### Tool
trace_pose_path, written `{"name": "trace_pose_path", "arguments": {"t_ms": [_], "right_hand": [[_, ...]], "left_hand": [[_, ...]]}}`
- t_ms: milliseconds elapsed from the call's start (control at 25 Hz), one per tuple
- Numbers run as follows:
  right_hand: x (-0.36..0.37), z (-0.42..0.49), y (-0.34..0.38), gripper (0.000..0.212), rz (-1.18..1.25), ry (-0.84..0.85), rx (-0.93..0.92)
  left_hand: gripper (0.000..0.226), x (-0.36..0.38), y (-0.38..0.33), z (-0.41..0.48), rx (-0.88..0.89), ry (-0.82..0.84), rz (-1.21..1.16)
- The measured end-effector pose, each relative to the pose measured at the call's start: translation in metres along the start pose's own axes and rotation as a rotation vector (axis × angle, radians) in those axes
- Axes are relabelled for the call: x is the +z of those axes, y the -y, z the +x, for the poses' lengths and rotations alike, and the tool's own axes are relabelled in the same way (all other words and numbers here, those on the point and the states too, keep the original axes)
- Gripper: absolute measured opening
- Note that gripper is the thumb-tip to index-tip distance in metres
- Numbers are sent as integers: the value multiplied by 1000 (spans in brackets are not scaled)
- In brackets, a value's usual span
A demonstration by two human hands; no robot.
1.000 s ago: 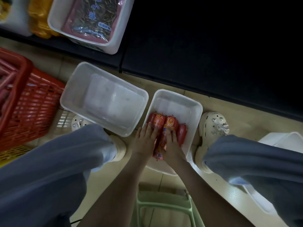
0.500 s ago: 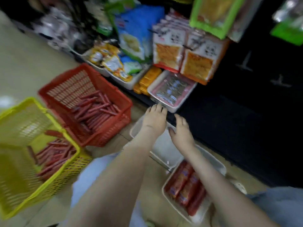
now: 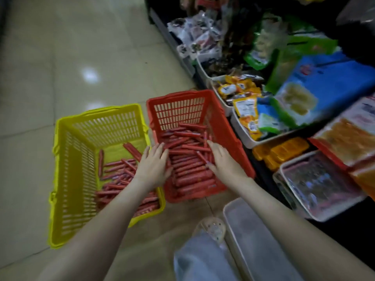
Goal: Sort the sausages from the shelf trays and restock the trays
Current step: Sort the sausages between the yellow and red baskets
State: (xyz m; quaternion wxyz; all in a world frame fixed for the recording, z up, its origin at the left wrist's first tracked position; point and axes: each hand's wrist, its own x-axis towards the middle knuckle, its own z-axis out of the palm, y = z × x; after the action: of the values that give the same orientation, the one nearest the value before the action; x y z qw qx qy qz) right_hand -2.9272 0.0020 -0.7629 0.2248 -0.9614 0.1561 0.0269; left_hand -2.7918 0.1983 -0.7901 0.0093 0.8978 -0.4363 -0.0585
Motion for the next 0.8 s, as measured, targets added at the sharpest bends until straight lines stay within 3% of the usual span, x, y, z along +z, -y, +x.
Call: {"name": "trace_pose_path", "arguments": {"t_ms": [160, 320, 400, 480, 600, 800], "right_hand": [[79, 79, -33, 92, -333, 292, -270], [150, 126, -59, 108, -712, 615, -691], [178, 127, -66, 108, -780, 711, -809], [196, 119, -74, 110, -794, 762, -805], [206, 114, -80, 117, -784, 794, -659], [212, 117, -69, 130, -760, 685, -425]], "left_hand": [[70, 56, 33, 25, 80, 59, -32], [57, 87, 38, 33, 111, -83, -178], [53, 90, 40, 32, 109, -124, -219], [50, 93, 41, 31, 122, -141, -240], [47, 93, 42, 33, 157, -147, -238], [44, 93, 42, 31, 160, -165, -253]]}}
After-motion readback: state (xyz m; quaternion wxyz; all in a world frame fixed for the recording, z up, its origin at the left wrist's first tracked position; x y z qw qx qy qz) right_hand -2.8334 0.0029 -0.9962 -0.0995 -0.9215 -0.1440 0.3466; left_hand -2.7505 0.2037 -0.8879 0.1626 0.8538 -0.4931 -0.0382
